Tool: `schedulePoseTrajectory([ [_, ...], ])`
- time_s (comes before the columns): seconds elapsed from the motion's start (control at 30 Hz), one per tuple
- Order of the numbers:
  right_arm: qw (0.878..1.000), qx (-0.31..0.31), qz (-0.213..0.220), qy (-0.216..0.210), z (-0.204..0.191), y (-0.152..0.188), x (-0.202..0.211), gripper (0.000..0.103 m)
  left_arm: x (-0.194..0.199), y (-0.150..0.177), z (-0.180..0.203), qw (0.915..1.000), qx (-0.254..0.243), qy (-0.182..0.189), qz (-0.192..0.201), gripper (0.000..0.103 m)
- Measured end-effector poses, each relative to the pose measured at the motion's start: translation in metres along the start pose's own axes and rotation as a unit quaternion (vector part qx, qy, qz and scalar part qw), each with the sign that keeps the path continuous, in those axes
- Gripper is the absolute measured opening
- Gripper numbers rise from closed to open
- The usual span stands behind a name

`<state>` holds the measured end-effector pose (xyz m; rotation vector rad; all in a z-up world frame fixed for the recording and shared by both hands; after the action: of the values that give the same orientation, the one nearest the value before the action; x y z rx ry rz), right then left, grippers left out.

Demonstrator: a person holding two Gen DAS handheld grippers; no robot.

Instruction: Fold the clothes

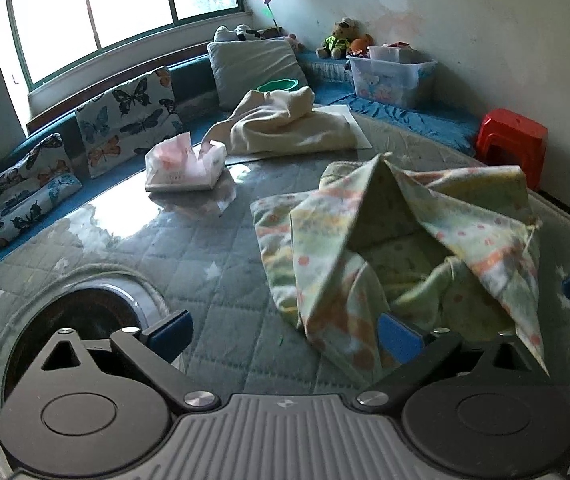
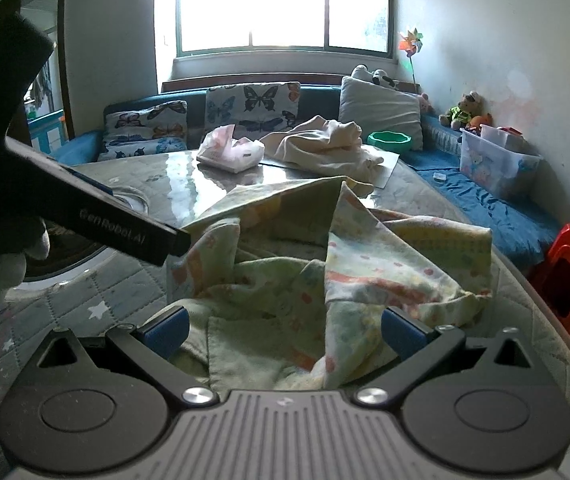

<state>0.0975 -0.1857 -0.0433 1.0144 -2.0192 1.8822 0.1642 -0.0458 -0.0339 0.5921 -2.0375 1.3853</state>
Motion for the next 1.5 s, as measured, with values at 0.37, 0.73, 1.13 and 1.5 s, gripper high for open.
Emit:
schedulePoseTrajectory([
  [0.37, 1.000, -0.002, -0.001, 0.004, 0.009, -0.015, -0.017, 0.103, -0.017, -0.036, 0.004, 0.9996, -0.014, 0.022, 0.014, 0.071],
  [0.73, 1.000, 0.001, -0.012, 0.025, 0.018, -0.020, -0.039, 0.091, -0.054, -0.052, 0.015, 0.9985, -0.054, 0.011, 0.000, 0.074],
  [1.13, 0.998, 0.025, -0.023, 0.050, 0.024, -0.019, -0.054, 0.074, -0.086, -0.048, 0.012, 0.9978, -0.051, 0.036, -0.021, 0.022],
  [1.5, 0.996, 0.003, -0.026, 0.086, 0.046, -0.015, -0.055, 0.047, -0.068, -0.036, -0.010, 0.9986, -0.006, 0.052, -0.005, 0.007],
])
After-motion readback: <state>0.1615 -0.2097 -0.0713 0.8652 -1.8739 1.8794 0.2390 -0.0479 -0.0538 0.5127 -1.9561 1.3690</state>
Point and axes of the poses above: each gripper's, at about its wrist camera, not at the fingertips, and x roughly against the way its jaws point, z to its right, y to its underside, the point moved 9 cm from there along -x, roughly the way its jaws point, and after that the axes turned 11 degrees about -x, right-handed, at the moved point
